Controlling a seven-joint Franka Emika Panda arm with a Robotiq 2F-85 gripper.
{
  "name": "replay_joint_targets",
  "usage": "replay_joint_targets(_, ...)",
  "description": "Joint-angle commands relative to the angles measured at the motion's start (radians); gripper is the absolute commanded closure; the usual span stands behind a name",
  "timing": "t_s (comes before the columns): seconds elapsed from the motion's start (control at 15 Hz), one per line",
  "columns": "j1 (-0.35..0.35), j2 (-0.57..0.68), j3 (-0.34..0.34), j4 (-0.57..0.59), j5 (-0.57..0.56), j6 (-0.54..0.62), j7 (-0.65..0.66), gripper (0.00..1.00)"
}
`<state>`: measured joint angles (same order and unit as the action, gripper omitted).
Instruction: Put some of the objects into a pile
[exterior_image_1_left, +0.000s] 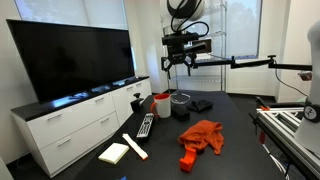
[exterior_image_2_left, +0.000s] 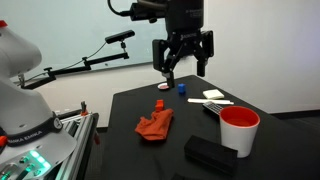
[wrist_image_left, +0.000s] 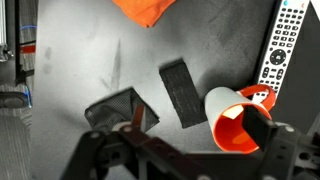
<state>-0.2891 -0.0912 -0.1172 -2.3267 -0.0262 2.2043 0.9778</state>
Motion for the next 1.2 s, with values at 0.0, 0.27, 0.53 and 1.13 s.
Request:
replay_joint_targets(0.0, 0.025, 0.003, -0.024, 0.005, -0.002, -0.003, 0.008, 0.0)
replay_joint_targets(0.27, 0.05, -0.018, -0.009, -0.04, -0.044, 0.026, -0.021, 0.0)
replay_joint_targets(0.53, 0.087, 0.006, -0.006, -0.066, -0.095, 0.046, -0.172, 0.0)
replay_joint_targets(1.13, 0.084, 0.195, -0.063, -0.025, -0.13, 0.27, -0.434, 0.0)
